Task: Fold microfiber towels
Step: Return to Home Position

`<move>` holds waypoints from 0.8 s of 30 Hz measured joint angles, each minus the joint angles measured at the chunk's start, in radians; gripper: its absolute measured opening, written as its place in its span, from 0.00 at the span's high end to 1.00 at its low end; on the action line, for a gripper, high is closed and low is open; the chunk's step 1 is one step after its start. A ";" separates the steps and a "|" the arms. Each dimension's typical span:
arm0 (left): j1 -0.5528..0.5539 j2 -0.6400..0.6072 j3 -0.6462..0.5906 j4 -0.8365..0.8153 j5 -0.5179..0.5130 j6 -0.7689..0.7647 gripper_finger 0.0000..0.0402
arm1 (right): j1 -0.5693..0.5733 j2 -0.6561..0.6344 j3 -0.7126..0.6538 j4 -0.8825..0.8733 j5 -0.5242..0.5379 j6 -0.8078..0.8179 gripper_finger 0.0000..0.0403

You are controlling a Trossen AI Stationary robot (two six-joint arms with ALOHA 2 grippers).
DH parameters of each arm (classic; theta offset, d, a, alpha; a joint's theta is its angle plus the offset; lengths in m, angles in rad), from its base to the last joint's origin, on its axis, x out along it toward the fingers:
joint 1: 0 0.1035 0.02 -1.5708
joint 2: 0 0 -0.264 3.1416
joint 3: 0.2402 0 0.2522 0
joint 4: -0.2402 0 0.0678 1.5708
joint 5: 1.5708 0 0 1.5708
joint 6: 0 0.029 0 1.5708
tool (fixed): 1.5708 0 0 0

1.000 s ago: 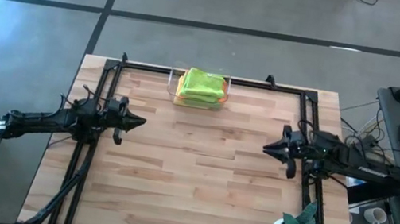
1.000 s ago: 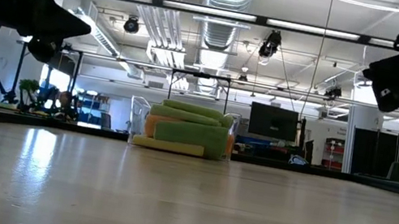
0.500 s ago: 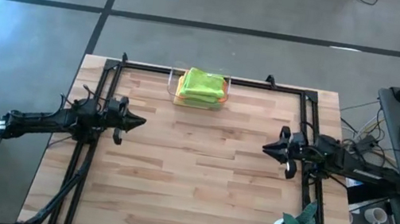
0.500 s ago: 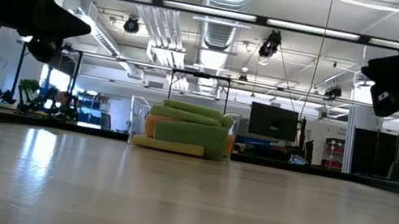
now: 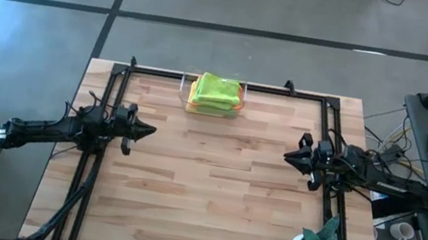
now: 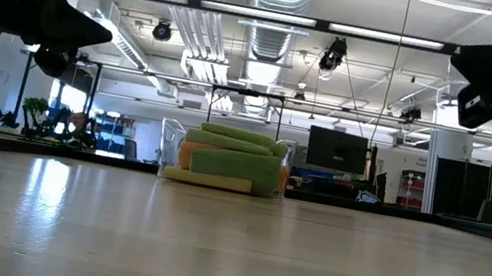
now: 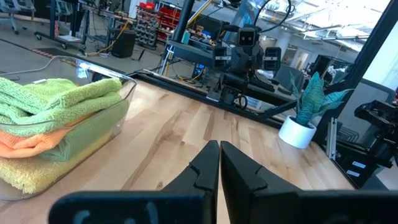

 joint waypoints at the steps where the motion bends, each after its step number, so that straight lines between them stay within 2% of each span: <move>1: 0.000 0.000 0.000 0.000 0.000 0.000 1.00 | 0.000 0.000 0.000 0.000 0.000 0.000 0.84; 5: 0.000 0.000 0.000 0.000 0.000 0.000 1.00 | 0.000 0.001 0.000 -0.007 0.000 0.019 0.84; 11: 0.000 0.000 0.000 0.000 0.000 0.000 1.00 | 0.000 0.003 0.000 -0.029 0.000 -0.072 0.84; 24: 0.000 0.000 0.000 0.002 0.000 0.000 1.00 | 0.000 0.003 0.000 -0.029 0.000 -0.074 0.84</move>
